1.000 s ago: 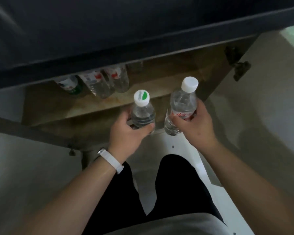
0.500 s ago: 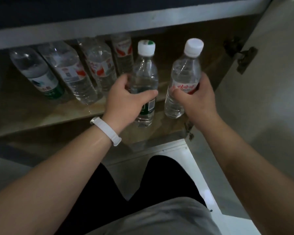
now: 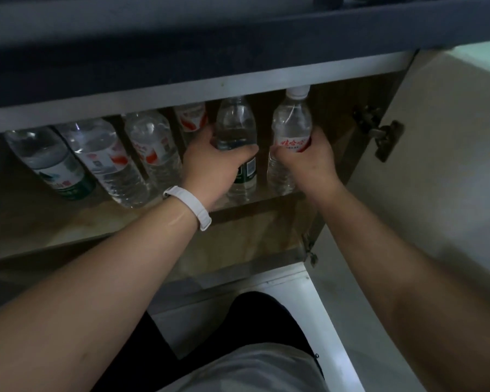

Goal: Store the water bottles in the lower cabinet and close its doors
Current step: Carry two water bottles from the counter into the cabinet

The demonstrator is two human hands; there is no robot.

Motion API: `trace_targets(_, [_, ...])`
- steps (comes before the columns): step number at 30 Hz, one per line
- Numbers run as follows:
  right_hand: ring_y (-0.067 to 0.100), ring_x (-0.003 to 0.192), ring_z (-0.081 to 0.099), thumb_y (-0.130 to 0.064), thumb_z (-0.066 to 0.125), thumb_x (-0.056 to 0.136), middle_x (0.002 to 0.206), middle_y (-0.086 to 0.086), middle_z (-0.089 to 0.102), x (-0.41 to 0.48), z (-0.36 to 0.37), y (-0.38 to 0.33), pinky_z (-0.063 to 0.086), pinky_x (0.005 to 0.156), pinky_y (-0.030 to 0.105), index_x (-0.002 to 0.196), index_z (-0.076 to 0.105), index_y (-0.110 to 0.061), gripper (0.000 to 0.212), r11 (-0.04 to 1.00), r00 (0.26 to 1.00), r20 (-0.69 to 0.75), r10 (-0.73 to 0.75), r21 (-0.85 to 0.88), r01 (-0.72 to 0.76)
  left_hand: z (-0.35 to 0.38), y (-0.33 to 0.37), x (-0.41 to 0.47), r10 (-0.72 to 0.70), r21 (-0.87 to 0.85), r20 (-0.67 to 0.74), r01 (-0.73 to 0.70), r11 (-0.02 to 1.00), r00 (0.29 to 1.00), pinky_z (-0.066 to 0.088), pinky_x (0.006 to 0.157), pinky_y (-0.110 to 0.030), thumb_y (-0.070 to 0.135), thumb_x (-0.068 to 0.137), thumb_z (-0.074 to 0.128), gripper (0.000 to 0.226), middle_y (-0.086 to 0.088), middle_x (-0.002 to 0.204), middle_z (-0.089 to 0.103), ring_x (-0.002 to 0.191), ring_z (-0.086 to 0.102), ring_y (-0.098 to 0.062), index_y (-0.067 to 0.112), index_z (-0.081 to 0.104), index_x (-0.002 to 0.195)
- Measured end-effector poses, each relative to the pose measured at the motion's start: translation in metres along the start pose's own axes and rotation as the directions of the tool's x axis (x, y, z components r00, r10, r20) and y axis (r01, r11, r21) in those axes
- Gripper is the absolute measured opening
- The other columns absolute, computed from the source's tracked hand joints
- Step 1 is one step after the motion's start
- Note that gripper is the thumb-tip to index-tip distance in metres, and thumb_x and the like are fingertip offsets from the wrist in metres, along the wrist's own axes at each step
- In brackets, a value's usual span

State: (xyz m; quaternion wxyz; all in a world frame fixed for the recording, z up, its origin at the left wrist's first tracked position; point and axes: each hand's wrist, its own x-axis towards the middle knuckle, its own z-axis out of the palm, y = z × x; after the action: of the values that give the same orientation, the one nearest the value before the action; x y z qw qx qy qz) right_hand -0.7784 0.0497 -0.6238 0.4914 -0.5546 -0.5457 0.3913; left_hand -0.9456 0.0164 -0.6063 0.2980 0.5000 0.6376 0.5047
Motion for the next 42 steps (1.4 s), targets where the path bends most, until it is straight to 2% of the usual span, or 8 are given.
trace_targets(4, [-0.006,0.088,0.055,-0.021,0.078,0.081,0.099,-0.018,0.057,0.014,0.006,0.015,0.044,0.073,0.013,0.134,0.047,-0.023,0.062,1.0,1.0,0.026,0.003,0.024,-0.004,0.016,-0.012,0.014,-0.033,-0.028,-0.047,0.032,0.999,0.998,0.055,0.087,-0.025,0.037,0.072,0.088,0.041,0.023,0.098,0.068,0.093,0.065,0.004,0.044,0.062,0.103])
trace_targets(7, [-0.009,0.092,0.053,-0.024,0.078,0.081,0.103,-0.022,0.055,0.018,0.01,0.023,0.044,0.079,0.013,0.139,0.044,-0.025,0.068,0.999,1.0,0.018,-0.022,0.032,0.021,0.024,-0.02,0.019,-0.026,-0.029,-0.091,0.023,0.999,0.996,0.054,0.083,-0.019,0.037,0.071,0.088,0.053,0.023,0.1,0.068,0.092,0.064,0.007,0.032,0.065,0.119])
trace_targets(13, [0.003,0.112,0.057,-0.033,0.08,0.077,0.124,-0.011,0.059,0.012,0.014,0.043,0.049,0.092,0.024,0.137,0.045,-0.023,0.07,0.999,0.999,-0.01,-0.053,0.008,0.053,0.022,-0.031,0.02,0.064,0.066,-0.039,-0.062,0.996,0.997,0.052,0.099,-0.03,0.041,0.076,0.085,0.066,0.014,0.122,0.064,0.114,0.063,-0.008,0.028,0.053,0.132])
trace_targets(19, [0.001,0.105,0.053,-0.032,0.081,0.078,0.122,-0.01,0.057,0.0,0.016,0.069,0.039,0.072,0.01,0.134,0.046,-0.023,0.067,0.992,1.0,-0.024,-0.004,-0.129,0.001,0.02,-0.067,0.016,0.022,0.122,0.094,-0.033,0.992,0.995,0.054,0.098,-0.036,0.033,0.075,0.083,0.066,0.017,0.121,0.064,0.117,0.063,-0.009,0.04,0.044,0.128])
trace_targets(25, [0.005,0.093,0.06,-0.043,0.077,0.078,0.106,-0.013,0.063,-0.001,0.019,0.083,0.052,0.075,0.028,0.123,0.052,-0.028,0.054,0.978,0.998,-0.068,0.002,-0.209,-0.016,0.027,-0.077,0.019,0.046,0.156,0.14,-0.068,0.985,0.989,0.049,0.106,-0.04,0.025,0.083,0.079,0.076,0.013,0.134,0.059,0.124,0.058,-0.011,0.032,0.037,0.146])
trace_targets(31, [0.007,0.094,0.058,-0.042,0.077,0.077,0.11,-0.009,0.062,0.018,0.021,0.085,0.045,0.072,0.02,0.125,0.053,-0.025,0.056,0.966,0.993,-0.119,-0.019,-0.257,-0.013,0.038,-0.067,0.036,-0.009,0.194,0.115,-0.013,0.981,0.993,0.04,0.097,-0.024,0.029,0.083,0.081,0.079,0.005,0.142,0.057,0.128,0.056,-0.017,0.026,0.036,0.148])
trace_targets(35, [0.008,0.092,0.058,-0.036,0.08,0.075,0.104,-0.008,0.062,0.037,0.019,0.087,0.039,0.067,0.014,0.117,0.057,-0.021,0.05,0.966,0.984,-0.176,-0.027,-0.257,-0.02,0.056,-0.064,0.048,-0.02,0.156,0.084,0.006,0.988,0.996,0.037,0.094,-0.019,0.027,0.083,0.082,0.078,0.007,0.14,0.058,0.118,0.053,-0.006,0.026,0.038,0.147])
trace_targets(42, [0.012,0.098,0.061,-0.028,0.081,0.073,0.113,0.003,0.069,0.064,0.017,0.087,0.039,0.075,0.019,0.121,0.062,-0.016,0.053,0.975,0.975,-0.22,0.013,-0.215,-0.061,0.08,-0.074,0.064,0.011,0.22,0.02,-0.015,0.975,1.0,0.047,0.105,-0.043,0.035,0.072,0.087,0.077,-0.005,0.136,0.058,0.125,0.057,-0.023,0.016,0.044,0.133])
